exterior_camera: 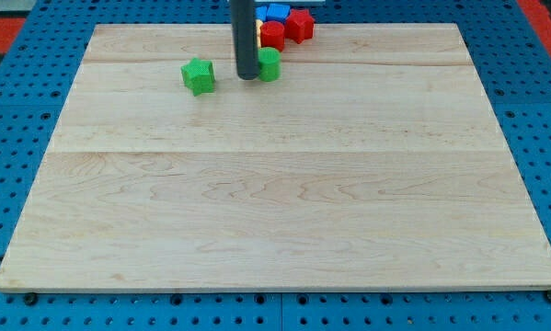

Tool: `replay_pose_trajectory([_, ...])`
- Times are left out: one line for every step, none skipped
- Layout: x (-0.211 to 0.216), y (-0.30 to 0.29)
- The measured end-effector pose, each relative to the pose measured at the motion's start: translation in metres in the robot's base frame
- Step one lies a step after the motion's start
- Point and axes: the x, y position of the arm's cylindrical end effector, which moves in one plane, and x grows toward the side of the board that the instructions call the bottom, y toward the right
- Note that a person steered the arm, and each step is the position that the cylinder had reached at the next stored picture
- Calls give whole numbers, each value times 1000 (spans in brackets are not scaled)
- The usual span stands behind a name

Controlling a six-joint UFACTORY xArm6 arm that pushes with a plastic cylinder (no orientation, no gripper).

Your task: Drag the green star towards the bottom

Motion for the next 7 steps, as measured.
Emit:
replay_pose_trajectory([-21, 22])
replay_pose_trajectory([-42, 35])
replay_pose_trajectory([-25, 27])
replay_pose_trajectory([-20, -14])
replay_pose_trajectory([-12, -43])
replay_pose_trajectory([-2, -67])
replay_pose_trajectory([-6, -99])
